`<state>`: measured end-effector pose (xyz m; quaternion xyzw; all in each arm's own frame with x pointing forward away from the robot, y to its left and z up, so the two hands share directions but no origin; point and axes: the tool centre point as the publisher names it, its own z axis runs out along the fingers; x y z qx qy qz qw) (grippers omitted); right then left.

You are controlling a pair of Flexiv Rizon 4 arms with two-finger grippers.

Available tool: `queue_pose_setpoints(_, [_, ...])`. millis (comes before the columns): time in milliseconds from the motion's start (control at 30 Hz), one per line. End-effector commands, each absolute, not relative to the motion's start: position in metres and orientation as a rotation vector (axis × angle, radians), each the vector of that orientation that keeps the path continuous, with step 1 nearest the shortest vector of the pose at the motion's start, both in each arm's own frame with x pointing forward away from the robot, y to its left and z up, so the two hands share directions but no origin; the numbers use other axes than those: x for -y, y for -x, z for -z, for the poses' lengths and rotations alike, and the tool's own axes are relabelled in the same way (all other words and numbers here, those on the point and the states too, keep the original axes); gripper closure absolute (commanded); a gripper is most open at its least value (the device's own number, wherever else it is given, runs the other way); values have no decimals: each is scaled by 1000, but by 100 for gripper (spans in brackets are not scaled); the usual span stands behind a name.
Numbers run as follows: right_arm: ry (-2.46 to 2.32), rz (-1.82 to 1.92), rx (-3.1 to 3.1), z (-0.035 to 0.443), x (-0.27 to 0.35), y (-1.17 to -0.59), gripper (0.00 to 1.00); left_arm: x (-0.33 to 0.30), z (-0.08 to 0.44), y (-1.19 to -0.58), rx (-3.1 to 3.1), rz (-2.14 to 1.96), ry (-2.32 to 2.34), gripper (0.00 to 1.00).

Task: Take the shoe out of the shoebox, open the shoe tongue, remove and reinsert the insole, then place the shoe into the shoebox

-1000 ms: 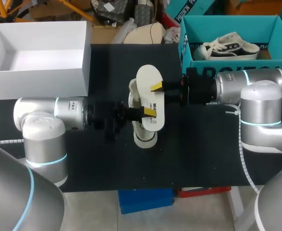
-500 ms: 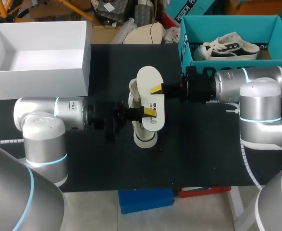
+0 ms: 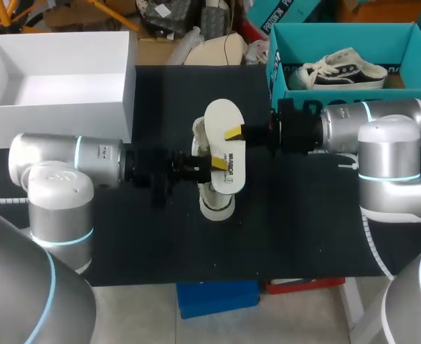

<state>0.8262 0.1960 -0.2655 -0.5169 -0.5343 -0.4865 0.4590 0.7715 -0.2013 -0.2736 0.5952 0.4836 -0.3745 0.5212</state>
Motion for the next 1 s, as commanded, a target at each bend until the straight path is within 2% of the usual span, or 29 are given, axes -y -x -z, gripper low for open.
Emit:
queue_pose_setpoints(33, [1277,1200,1315,266,-197,-826,100,164,247,-759,-1538,427,-1886,0])
queue_pose_setpoints(300, [1277,1200,1315,266,-197,-826,100,173,213,-747,-1752,-183,-2193,0])
queue_pose_setpoints(1000, [1277,1200,1315,266,-197,-826,100,183,205,-742,-1794,-291,-2250,0])
